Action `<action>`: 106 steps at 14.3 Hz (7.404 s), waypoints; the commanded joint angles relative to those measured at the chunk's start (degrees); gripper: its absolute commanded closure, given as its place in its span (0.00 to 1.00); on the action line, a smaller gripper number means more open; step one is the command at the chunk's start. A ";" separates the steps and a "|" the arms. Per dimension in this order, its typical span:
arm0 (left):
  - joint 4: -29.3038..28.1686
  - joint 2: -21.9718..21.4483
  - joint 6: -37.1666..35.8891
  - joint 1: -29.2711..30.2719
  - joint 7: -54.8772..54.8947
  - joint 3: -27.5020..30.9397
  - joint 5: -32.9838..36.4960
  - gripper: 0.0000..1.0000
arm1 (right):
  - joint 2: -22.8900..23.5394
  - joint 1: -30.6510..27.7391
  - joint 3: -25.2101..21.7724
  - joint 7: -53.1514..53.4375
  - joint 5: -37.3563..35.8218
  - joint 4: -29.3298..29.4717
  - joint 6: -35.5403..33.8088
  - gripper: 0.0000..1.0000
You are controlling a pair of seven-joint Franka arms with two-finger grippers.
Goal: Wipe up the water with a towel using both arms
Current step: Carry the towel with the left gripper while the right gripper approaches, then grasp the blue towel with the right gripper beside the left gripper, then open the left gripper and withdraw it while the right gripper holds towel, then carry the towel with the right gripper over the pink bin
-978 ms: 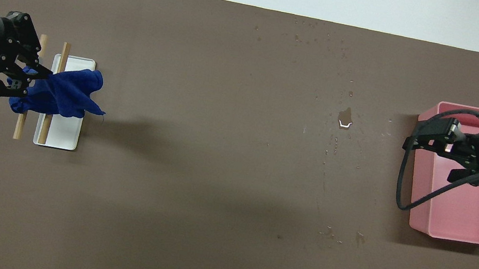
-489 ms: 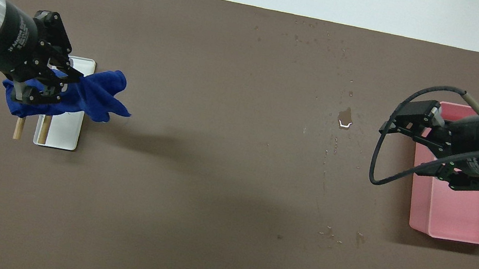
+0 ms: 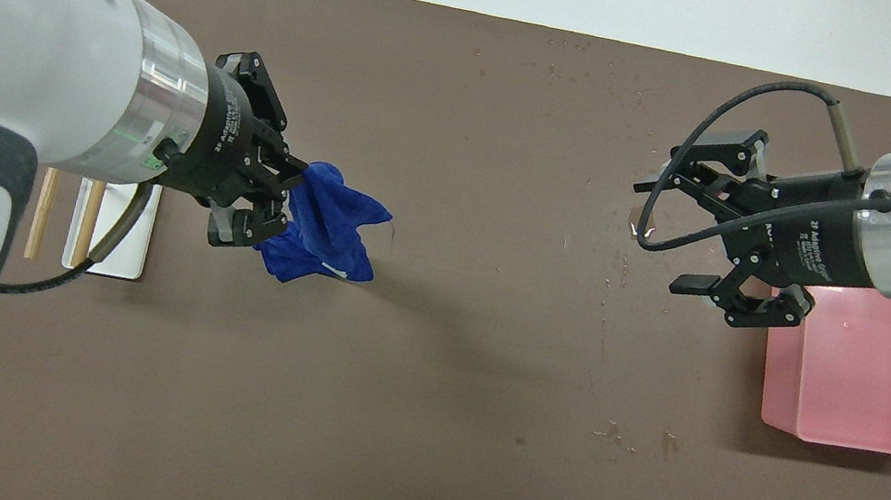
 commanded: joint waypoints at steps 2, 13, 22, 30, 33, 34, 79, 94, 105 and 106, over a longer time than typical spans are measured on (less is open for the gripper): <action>3.53 0.60 3.33 -4.73 -8.86 0.57 2.88 1.00 | 2.03 -1.21 0.11 0.95 3.82 -0.01 0.21 0.00; 10.13 0.08 9.57 -9.49 -22.41 0.31 3.16 1.00 | 13.38 4.66 0.11 12.61 14.54 -0.36 9.33 0.00; 10.04 -0.27 13.88 -9.49 -24.09 -0.39 3.16 1.00 | 11.27 8.02 0.20 19.58 14.98 -0.19 5.13 0.00; 9.69 -0.45 14.14 -9.58 -24.09 -0.66 3.16 1.00 | 11.53 14.08 0.20 32.67 17.27 0.25 13.82 0.00; 9.69 -0.71 14.14 -9.58 -24.09 -0.75 3.16 1.00 | 11.36 15.84 0.20 32.95 16.83 -0.19 14.53 0.03; 9.69 -0.71 14.14 -9.67 -24.09 -0.75 3.16 1.00 | 11.27 15.84 0.20 32.34 15.96 -0.36 14.53 0.22; -38.40 -22.51 5.39 22.15 81.50 1.63 2.86 0.00 | 28.91 -2.35 -0.42 -33.29 -29.32 3.94 38.32 1.00; -15.79 -5.98 -8.17 22.42 107.40 2.85 12.38 0.00 | 32.99 1.08 0.20 -46.68 -28.88 -8.34 50.48 1.00; -18.08 -6.51 -4.14 13.54 108.98 12.08 12.30 0.00 | 18.57 9.76 0.37 -38.01 -28.44 -29.28 50.13 1.00; -18.08 -6.43 -3.96 13.62 109.16 12.08 12.30 0.00 | 18.30 11.52 0.37 -35.02 -28.35 -29.46 49.96 1.00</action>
